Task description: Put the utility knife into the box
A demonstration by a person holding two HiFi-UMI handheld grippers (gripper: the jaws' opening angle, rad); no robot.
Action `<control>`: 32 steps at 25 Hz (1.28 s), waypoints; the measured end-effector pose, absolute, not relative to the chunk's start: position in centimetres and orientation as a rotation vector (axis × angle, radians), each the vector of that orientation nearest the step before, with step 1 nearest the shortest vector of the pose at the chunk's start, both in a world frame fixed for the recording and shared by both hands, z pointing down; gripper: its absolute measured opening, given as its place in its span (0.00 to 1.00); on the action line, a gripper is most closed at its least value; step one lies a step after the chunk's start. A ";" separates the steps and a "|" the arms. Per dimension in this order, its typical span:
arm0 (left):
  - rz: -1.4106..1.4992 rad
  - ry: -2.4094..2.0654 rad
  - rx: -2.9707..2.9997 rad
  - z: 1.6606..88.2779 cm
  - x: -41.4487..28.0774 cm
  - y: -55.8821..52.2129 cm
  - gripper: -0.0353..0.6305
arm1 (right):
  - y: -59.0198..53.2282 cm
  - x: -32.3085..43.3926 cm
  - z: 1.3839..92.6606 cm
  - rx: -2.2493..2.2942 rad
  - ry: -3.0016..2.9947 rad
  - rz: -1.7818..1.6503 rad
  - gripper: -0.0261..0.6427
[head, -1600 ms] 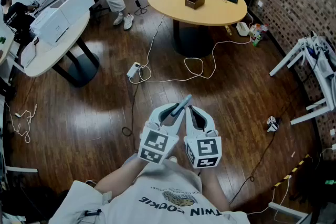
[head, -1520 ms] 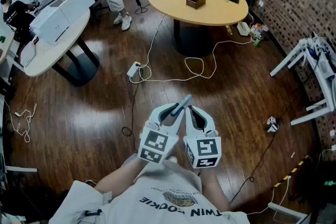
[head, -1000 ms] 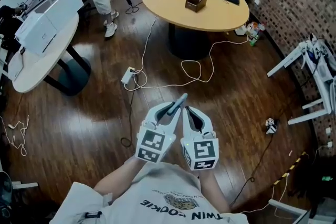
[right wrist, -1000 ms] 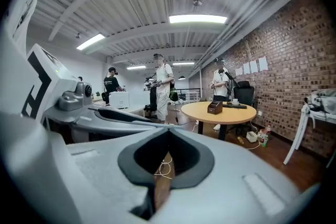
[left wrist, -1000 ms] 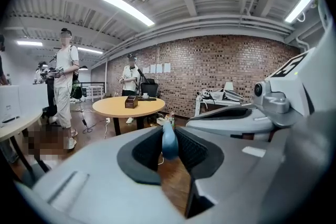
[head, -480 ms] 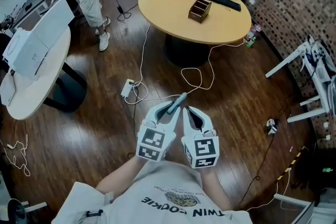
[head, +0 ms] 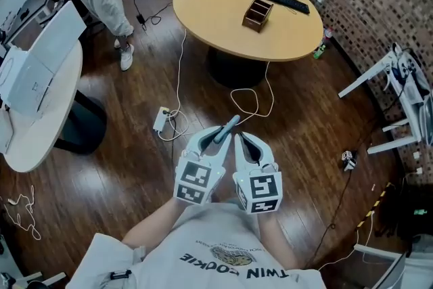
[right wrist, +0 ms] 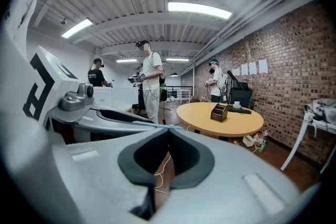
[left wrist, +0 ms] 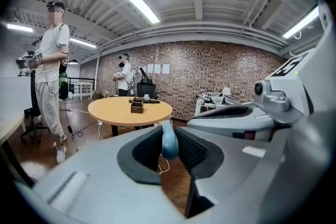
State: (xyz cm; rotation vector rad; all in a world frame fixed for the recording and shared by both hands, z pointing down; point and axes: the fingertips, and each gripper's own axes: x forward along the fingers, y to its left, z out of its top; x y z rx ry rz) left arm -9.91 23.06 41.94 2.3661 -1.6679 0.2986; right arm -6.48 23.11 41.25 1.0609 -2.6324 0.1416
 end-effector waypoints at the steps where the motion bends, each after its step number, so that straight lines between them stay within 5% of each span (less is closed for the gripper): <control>1: 0.298 -1.664 2.366 42.1 -10.0 22.8 0.17 | 22.8 -6.6 41.3 1.063 -2.629 0.138 0.03; 32: 0.401 -1.816 2.238 42.8 -4.4 0.4 0.17 | -0.7 -1.4 42.9 0.847 -2.730 0.189 0.03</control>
